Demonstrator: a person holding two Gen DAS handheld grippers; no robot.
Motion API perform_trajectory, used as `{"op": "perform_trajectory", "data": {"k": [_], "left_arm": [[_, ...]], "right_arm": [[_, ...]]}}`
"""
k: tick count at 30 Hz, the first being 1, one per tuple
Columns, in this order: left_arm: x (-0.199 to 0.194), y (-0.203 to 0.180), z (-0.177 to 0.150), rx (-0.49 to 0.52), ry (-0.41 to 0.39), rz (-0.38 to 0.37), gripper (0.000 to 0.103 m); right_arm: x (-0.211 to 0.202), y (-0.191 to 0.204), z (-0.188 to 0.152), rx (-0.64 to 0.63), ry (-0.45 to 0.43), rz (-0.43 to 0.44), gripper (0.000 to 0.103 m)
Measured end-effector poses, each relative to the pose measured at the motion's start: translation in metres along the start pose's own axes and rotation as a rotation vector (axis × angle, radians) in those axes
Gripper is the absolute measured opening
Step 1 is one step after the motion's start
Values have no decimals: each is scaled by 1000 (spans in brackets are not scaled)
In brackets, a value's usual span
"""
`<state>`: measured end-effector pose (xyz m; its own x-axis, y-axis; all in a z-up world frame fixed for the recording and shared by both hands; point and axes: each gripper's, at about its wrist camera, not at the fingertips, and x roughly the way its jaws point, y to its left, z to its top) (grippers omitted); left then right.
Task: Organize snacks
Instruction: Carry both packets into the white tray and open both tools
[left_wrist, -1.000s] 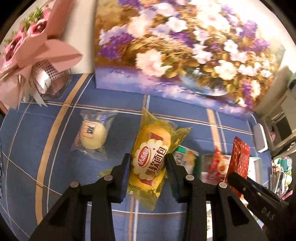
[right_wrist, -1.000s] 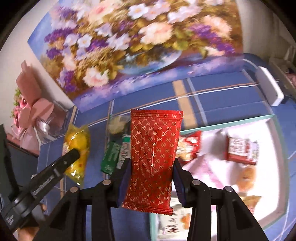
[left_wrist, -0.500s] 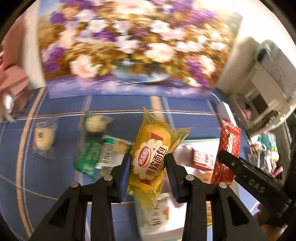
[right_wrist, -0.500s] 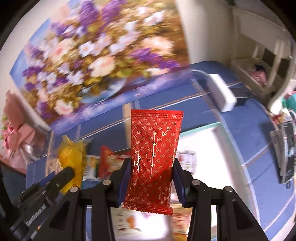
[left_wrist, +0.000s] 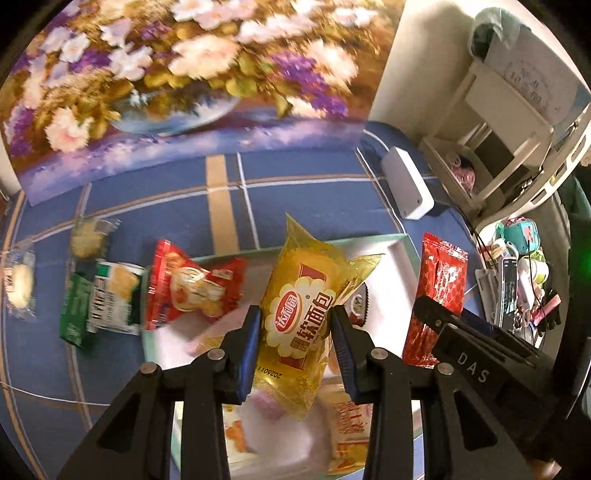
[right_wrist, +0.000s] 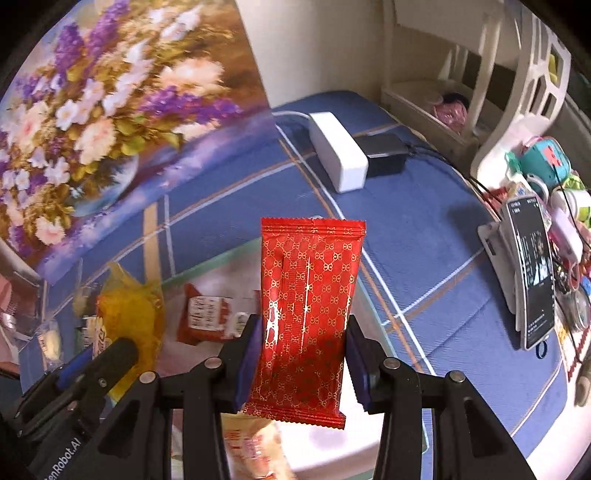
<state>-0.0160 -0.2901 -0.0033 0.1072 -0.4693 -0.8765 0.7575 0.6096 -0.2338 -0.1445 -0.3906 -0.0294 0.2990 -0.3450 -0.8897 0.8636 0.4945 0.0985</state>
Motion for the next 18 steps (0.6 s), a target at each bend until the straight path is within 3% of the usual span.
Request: {"op": "perform_trajectory", "data": {"k": [18], "left_arm": [[33,-10,-6,2,48,41,39]], "right_arm": [[35,1,-9,-33,96,9,46]]}}
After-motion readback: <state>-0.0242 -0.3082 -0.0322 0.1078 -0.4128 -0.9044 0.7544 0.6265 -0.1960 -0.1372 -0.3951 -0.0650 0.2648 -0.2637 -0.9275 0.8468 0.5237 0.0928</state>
